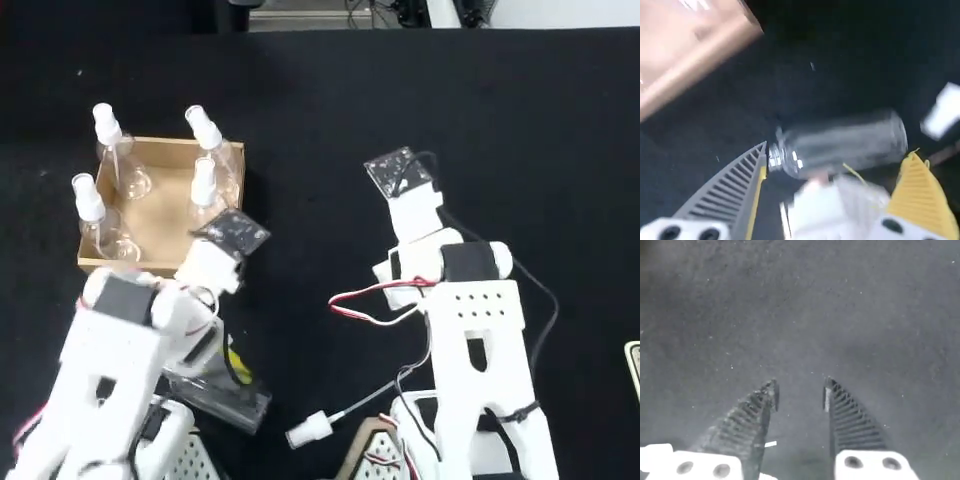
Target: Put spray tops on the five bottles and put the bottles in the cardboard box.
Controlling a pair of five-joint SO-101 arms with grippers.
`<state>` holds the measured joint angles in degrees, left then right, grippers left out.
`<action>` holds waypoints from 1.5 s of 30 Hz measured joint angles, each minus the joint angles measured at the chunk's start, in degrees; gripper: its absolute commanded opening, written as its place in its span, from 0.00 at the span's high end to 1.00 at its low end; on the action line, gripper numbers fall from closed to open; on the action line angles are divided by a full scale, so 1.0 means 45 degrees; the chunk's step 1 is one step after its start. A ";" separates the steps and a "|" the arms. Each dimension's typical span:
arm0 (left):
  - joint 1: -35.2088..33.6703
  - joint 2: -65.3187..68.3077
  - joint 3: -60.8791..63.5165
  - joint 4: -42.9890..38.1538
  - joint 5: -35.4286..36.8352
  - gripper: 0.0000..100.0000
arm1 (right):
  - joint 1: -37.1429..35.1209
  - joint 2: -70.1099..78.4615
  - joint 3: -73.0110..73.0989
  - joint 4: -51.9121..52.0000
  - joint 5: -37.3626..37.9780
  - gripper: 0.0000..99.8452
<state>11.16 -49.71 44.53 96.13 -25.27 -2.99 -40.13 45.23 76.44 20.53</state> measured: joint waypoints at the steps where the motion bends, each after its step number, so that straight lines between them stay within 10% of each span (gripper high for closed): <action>1: 0.0000 0.0645 -0.0117 0.0137 -0.0313 0.62 | 0.0000 0.0000 0.0000 0.0000 0.0000 0.87; 15: -0.0020 0.0117 0.1192 -0.0117 -0.7873 0.61 | 0.0000 0.0000 0.0000 0.0000 0.0000 0.87; 31: -0.0098 -0.0527 0.5353 -0.4982 -0.7658 0.61 | 0.0000 0.0000 0.0000 0.0000 0.0000 0.87; 45: 0.2559 -0.0527 0.5607 -0.7287 -0.2090 0.62 | 0.0567 0.0000 0.0000 0.0000 0.0000 0.87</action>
<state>22.68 -52.09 69.76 63.34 -34.68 -0.44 -40.13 45.23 76.44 20.53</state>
